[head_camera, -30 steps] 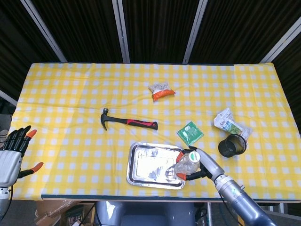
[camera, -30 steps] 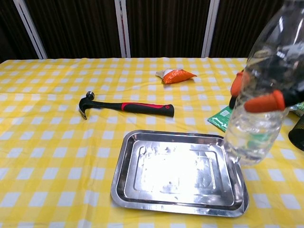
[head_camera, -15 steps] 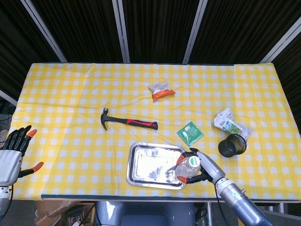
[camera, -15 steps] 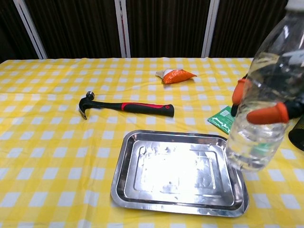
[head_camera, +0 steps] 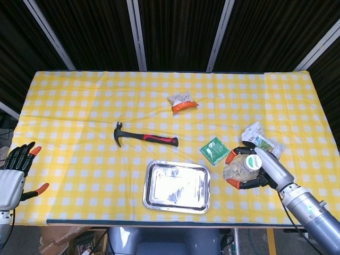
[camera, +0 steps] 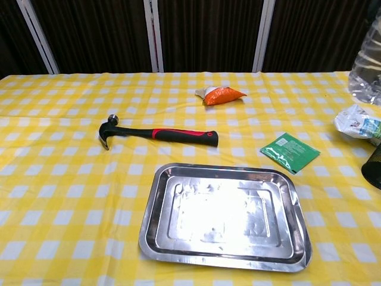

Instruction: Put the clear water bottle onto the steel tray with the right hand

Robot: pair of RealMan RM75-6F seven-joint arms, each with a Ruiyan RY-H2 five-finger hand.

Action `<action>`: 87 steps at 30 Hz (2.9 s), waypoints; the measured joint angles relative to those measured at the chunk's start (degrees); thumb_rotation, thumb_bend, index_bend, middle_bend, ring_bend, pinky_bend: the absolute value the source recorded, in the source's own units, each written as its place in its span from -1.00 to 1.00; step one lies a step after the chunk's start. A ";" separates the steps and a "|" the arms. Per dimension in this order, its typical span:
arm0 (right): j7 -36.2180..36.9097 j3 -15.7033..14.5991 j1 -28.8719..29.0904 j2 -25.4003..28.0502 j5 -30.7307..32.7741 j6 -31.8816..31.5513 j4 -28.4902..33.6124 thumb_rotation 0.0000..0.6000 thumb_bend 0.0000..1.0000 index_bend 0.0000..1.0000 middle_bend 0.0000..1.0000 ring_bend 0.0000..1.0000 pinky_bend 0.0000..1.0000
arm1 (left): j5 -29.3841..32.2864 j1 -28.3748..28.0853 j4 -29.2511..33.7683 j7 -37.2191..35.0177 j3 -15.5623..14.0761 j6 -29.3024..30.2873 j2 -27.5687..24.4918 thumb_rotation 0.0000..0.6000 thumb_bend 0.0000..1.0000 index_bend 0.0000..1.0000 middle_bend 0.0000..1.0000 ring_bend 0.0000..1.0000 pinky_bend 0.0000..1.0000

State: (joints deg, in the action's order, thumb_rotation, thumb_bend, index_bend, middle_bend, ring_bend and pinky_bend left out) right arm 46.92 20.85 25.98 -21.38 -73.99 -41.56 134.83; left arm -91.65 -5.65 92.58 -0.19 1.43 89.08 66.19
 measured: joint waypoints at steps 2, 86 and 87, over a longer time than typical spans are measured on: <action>3.69 0.50 -0.07 1.62 -2.33 2.72 0.06 1.00 -0.01 0.30 0.07 -0.48 -1.00 | 0.09 -0.04 0.00 0.06 0.02 -0.12 0.03 1.00 -0.62 -0.85 -1.00 -1.00 -1.00; -34.83 -13.41 4.63 -48.83 12.28 -14.31 -6.81 1.00 0.03 0.32 0.07 -0.47 -1.00 | 0.03 -1.41 -0.97 0.24 -0.51 -2.75 1.16 1.00 -0.62 -0.85 -1.00 -1.00 -1.00; -34.10 -13.69 3.98 -47.70 11.72 -14.48 -6.79 1.00 0.03 0.32 0.07 -0.47 -1.00 | 0.05 -1.36 -0.91 0.44 -0.50 -2.66 1.20 1.00 -0.62 -0.85 -1.00 -1.00 -1.00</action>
State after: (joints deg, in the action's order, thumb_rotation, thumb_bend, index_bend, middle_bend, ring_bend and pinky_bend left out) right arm 12.83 7.16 29.96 -69.09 -62.28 -56.03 128.04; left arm -91.60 -7.01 91.67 0.25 0.93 86.42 67.39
